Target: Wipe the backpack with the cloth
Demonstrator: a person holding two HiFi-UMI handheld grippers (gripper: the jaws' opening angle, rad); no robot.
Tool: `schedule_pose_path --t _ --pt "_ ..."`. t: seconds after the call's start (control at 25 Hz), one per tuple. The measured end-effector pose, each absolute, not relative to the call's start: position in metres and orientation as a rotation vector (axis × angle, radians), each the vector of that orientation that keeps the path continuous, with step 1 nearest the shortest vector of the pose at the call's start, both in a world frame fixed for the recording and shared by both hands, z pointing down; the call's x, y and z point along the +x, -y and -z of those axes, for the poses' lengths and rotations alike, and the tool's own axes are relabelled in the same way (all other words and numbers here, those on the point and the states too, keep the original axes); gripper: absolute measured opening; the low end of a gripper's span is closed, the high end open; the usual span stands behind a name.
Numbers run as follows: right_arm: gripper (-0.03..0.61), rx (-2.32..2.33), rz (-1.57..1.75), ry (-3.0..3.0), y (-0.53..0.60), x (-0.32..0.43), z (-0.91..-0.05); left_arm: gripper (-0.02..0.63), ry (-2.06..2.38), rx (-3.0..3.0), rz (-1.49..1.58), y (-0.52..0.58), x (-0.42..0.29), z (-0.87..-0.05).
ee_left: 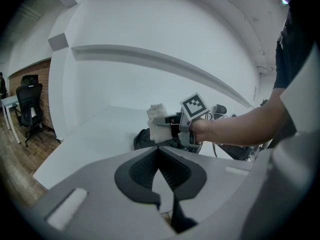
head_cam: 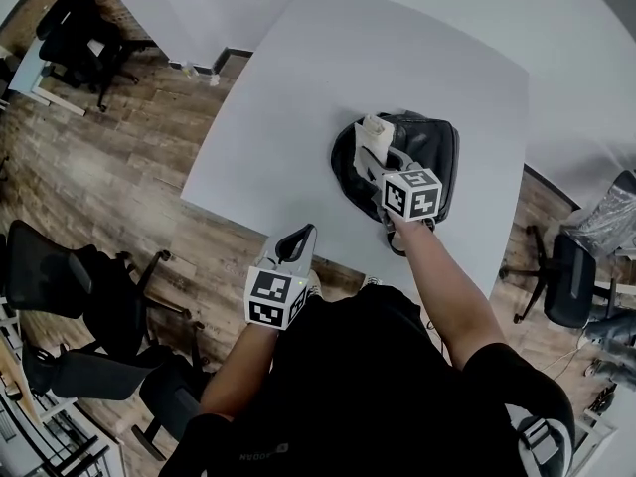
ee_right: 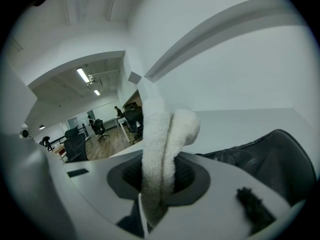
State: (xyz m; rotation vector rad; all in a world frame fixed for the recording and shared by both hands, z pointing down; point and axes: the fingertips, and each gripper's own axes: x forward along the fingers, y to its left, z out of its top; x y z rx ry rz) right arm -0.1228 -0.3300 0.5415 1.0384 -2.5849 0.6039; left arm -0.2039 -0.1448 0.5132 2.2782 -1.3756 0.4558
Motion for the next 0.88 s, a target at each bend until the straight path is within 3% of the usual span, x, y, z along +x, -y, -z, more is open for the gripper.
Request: schedule_pose_path --t 0.88 --pt "0.086 1.252 -0.541 2.554 0.328 -0.030 -0.502 0.006 1.171 2.433 -0.492 0.161 -0.133 -0.508"
